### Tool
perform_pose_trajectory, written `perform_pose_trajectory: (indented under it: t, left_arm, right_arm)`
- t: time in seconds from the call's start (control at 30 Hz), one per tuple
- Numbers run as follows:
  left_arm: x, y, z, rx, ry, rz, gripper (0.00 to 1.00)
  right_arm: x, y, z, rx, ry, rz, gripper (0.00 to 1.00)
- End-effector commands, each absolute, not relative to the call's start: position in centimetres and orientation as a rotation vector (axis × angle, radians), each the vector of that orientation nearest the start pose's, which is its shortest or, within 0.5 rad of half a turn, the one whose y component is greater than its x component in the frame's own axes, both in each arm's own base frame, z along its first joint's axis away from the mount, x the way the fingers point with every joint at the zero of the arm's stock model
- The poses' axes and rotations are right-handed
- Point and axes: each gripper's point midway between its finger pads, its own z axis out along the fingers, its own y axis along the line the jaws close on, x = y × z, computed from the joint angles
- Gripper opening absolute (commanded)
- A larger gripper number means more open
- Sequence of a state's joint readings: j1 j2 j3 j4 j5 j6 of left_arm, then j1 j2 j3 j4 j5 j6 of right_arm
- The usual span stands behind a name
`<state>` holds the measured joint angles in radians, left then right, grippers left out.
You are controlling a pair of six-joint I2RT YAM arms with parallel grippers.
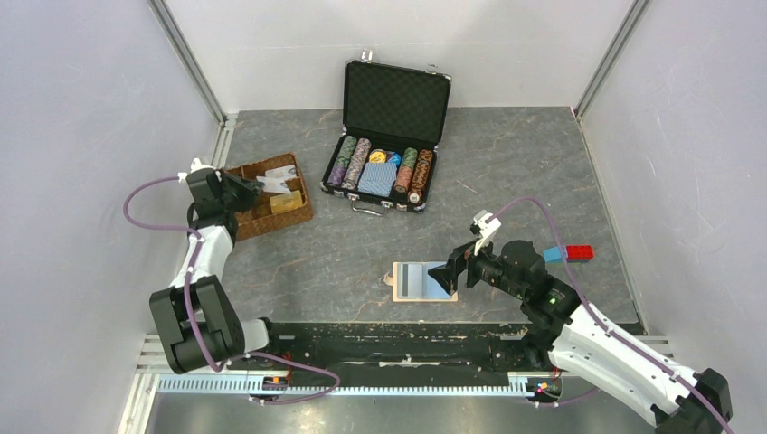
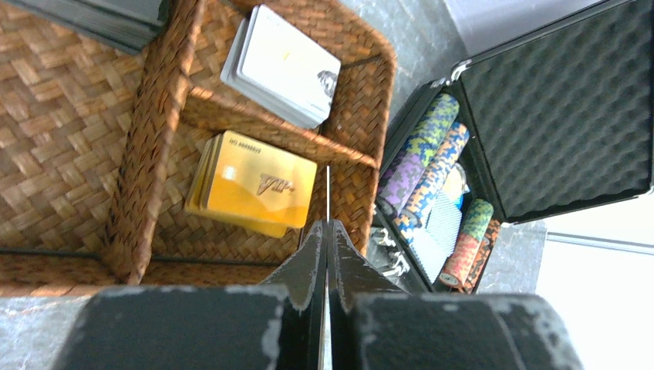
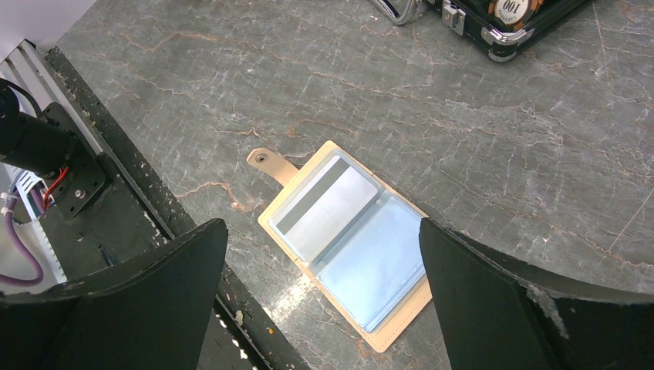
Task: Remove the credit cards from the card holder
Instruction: Place the credit card in the storage box.
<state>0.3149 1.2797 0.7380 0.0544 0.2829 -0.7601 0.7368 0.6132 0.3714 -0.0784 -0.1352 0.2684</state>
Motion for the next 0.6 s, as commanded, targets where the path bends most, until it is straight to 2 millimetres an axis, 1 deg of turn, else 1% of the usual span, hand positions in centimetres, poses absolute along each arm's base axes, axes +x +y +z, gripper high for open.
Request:
perform_pose_trajectory:
  t: [0.0,0.1,0.2,0.27,0.43,0.57]
  left_arm:
    - [40.8,5.2,19.2,-0.89,1.78,-0.601,0.02]
    - [41.7,5.7,19.2,-0.887,1.78,-0.582,0.02]
    - [43.1,6.2,19.5,-0.862,1.765,-0.579,0.02]
    - [44.0,6.4,19.3,-0.849,1.771,-0.583,0.02]
    - [46.0,6.7,18.2,-0.842,1.783,-0.597,0.02]
    - [47.0,6.6,17.2,-0.823,1.8,-0.622,0.02]
  right_arm:
    - [19.1,21.6,17.6,-0.544,1.825,0.795,0.98]
    - [19.2,21.6,17.6,-0.545,1.83,0.789,0.98]
    - [19.4,21.6,17.7,-0.545,1.832,0.78,0.98]
    - [19.5,21.6,17.8,-0.544,1.835,0.774,0.98]
    - [19.9,21.5,17.8,-0.538,1.842,0.75,0.98]
    - [20.2,21.4,17.8,-0.536,1.848,0.735,0.98]
